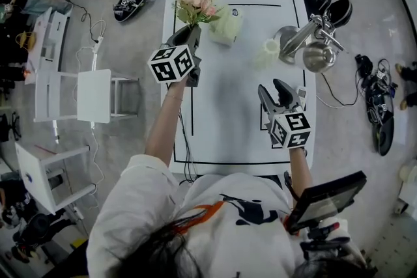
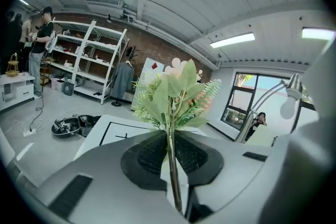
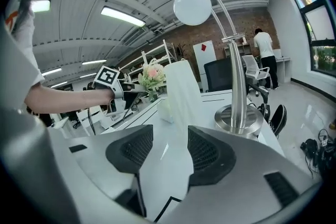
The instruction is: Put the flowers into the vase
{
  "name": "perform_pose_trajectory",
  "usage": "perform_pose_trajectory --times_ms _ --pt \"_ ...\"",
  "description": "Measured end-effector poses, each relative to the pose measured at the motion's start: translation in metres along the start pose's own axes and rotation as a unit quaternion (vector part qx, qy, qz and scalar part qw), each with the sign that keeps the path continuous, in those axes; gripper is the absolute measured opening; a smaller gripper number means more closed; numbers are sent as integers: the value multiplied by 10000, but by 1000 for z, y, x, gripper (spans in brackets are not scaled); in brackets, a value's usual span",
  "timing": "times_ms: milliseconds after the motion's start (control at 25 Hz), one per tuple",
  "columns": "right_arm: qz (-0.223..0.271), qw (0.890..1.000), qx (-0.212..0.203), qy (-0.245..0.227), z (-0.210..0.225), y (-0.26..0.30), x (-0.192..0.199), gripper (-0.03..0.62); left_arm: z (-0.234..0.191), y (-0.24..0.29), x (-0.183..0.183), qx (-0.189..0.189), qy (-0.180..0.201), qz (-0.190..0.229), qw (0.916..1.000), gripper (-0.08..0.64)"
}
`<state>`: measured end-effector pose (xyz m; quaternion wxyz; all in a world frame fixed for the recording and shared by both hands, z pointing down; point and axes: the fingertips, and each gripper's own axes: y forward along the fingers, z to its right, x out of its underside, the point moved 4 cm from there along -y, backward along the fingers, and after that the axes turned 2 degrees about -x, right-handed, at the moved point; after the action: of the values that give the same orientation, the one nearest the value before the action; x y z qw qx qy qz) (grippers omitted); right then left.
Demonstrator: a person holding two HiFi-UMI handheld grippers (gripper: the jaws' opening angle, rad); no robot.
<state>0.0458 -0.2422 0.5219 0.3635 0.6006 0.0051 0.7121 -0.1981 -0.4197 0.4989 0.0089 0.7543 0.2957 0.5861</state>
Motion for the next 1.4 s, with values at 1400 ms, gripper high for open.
perform_pose_trajectory --times_ms 1400 --pt "-219 9817 -360 -1856 21 61 -43 351 169 -81 -78 1764 124 1940 9649 43"
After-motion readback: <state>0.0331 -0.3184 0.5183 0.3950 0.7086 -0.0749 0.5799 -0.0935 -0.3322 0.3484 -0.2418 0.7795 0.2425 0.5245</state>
